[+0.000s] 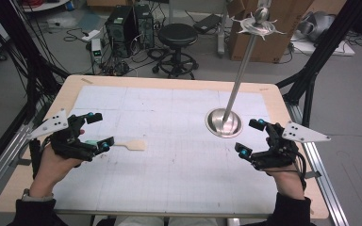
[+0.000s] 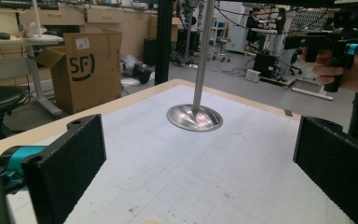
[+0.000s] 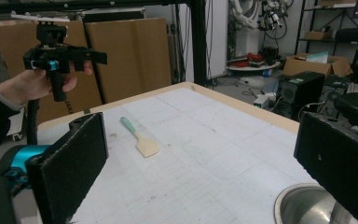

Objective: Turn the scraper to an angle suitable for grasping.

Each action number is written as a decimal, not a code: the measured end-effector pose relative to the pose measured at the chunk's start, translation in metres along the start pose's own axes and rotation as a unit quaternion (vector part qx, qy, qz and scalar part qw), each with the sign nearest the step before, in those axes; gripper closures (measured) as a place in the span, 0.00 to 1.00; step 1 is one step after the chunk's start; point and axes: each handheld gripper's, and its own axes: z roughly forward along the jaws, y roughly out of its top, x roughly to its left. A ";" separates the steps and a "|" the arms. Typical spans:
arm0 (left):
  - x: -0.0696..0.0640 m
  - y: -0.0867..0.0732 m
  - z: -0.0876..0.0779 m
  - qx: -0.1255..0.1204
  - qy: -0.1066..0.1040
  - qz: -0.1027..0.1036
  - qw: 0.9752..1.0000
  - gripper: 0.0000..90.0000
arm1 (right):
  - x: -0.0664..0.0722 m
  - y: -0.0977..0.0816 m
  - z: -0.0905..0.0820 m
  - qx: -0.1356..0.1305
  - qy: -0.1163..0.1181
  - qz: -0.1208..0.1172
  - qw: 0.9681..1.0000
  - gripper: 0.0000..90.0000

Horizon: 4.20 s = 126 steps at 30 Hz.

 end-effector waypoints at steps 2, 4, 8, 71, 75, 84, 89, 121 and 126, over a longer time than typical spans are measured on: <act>0.001 -0.001 0.000 0.006 0.006 0.000 1.000 0.03 | 0.000 -0.001 0.001 0.003 0.001 0.001 1.000 0.02; 0.001 -0.002 0.000 0.009 0.009 0.000 1.000 0.03 | -0.001 -0.001 0.002 0.003 0.000 0.001 1.000 0.02; 0.002 -0.005 0.000 0.025 0.016 0.002 1.000 0.08 | 0.000 0.000 0.000 -0.006 -0.009 -0.001 1.000 0.02; 0.075 -0.103 0.031 0.250 0.223 -0.081 0.939 0.99 | -0.006 -0.020 0.009 0.043 0.015 0.039 0.998 0.02; 0.066 -0.091 0.043 0.228 0.199 -0.062 0.951 0.99 | -0.006 -0.021 0.010 0.047 0.020 0.036 0.998 0.02; 0.065 -0.095 0.074 0.240 0.169 -0.081 0.953 1.00 | -0.003 -0.022 0.003 0.049 0.017 0.035 0.998 0.02; 0.064 -0.099 0.094 0.267 0.168 -0.074 0.946 1.00 | -0.002 -0.025 -0.005 0.051 0.007 0.039 0.998 0.02; -0.009 -0.110 0.049 0.289 0.040 -0.064 0.954 1.00 | -0.006 -0.018 0.012 0.055 0.027 0.034 0.998 0.02; -0.016 -0.115 0.040 0.277 0.031 -0.070 0.958 1.00 | -0.007 -0.018 0.015 0.055 0.027 0.034 0.998 0.02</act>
